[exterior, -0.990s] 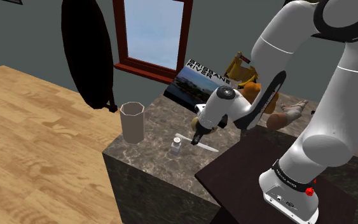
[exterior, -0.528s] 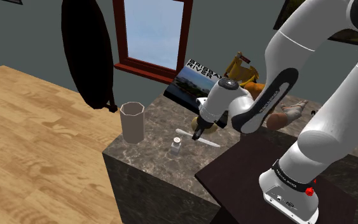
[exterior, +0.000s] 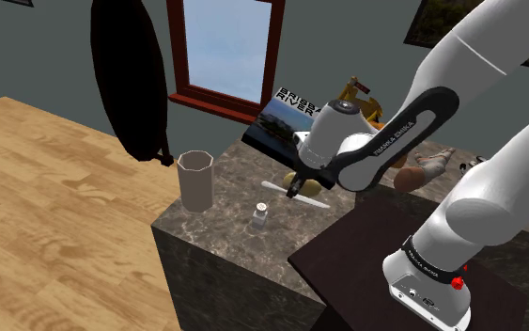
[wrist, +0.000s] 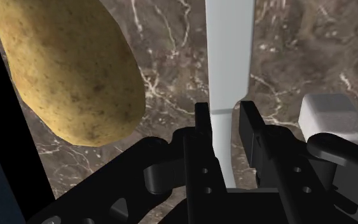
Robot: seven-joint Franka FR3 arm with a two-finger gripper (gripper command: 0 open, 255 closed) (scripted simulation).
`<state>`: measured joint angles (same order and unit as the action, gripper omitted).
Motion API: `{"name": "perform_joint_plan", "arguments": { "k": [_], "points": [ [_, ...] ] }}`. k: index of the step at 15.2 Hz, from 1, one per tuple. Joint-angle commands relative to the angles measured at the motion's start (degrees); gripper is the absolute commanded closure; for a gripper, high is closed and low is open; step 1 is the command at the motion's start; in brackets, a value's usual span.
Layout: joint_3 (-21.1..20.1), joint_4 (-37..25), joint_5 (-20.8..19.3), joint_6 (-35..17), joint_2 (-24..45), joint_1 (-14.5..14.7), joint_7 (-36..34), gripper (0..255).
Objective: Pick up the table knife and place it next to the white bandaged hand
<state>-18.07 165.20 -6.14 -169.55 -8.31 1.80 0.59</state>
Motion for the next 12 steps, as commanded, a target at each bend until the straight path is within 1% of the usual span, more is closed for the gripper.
{"name": "perform_joint_plan", "arguments": {
  "k": [1, 6, 12],
  "points": [
    [1.3, 0.1, 3.3, 2.4, -2.4, 2.2, 2.3, 255],
    [3.3, -0.4, 6.8, 8.1, -7.8, 5.0, 5.0, 255],
    [4.8, -1.5, 8.7, 15.0, -13.5, 6.6, 6.7, 255]
  ]
}}
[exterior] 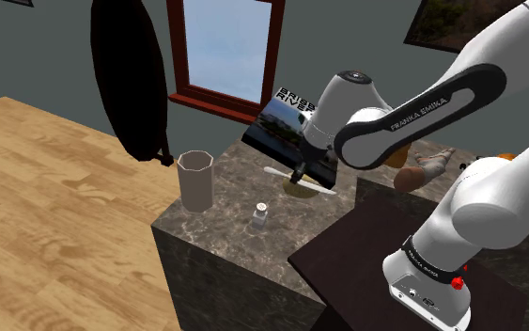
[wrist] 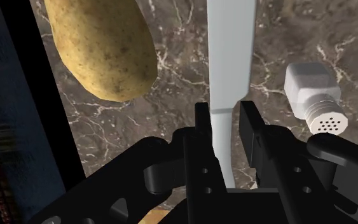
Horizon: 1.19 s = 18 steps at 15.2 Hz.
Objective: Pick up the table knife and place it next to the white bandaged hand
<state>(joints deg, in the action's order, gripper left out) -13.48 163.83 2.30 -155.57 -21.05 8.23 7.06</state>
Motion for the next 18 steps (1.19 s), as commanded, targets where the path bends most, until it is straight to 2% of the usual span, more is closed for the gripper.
{"name": "perform_joint_plan", "arguments": {
  "k": [1, 6, 12, 18],
  "points": [
    [0.4, -0.4, 0.4, 2.1, -1.6, 0.4, 0.4, 255],
    [1.1, -1.7, 1.0, 6.9, -5.1, 1.0, 1.0, 255],
    [10.0, 1.3, -1.0, 7.0, -8.3, -3.1, 12.1, 255],
    [19.0, 1.2, -3.7, 7.2, -8.3, -8.2, 23.3, 255]
  ]
}}
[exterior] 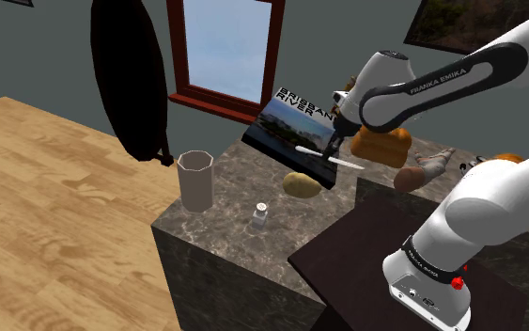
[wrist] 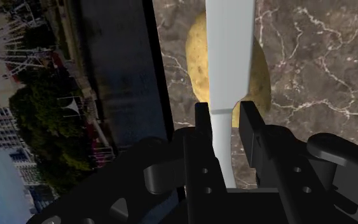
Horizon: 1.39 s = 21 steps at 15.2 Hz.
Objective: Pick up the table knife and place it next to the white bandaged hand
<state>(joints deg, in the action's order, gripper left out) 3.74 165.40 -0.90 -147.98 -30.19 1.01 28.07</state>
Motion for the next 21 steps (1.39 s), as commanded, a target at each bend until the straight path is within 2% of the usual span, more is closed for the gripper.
{"name": "perform_joint_plan", "arguments": {
  "k": [1, 7, 12, 17, 21],
  "points": [
    [3.2, -0.7, -1.0, -0.4, 1.2, -1.7, 4.1, 255],
    [12.2, -4.4, -2.5, -0.2, 4.8, -5.3, 15.2, 255],
    [19.7, -9.5, -1.6, 0.3, 9.5, -6.5, 24.7, 255],
    [27.1, -16.2, 2.1, 1.4, 15.6, -5.9, 34.8, 255],
    [32.5, -22.6, 7.5, 3.1, 21.6, -5.0, 43.8, 255]
  ]
}}
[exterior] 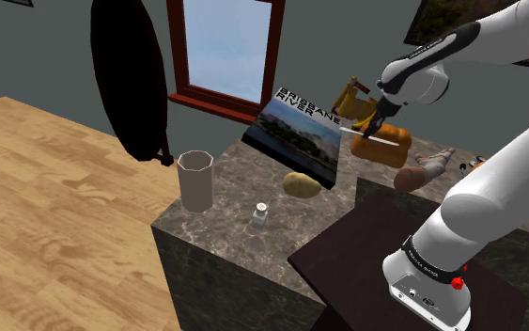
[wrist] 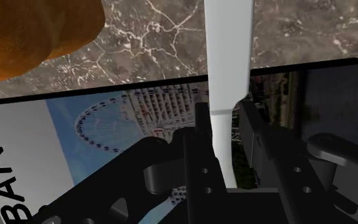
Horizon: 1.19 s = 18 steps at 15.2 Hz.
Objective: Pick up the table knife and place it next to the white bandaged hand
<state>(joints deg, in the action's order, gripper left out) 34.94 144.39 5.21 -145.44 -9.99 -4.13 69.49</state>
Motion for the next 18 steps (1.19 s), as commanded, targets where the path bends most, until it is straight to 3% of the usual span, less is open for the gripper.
{"name": "perform_joint_plan", "arguments": {
  "k": [1, 4, 18],
  "points": [
    [2.5, -3.4, 3.1, 1.2, 3.1, 0.3, 4.8, 255],
    [6.1, -10.3, 10.3, 4.0, 9.9, -0.1, 13.6, 255],
    [2.4, -9.1, 26.5, -3.5, 20.7, -2.3, 26.4, 255]
  ]
}}
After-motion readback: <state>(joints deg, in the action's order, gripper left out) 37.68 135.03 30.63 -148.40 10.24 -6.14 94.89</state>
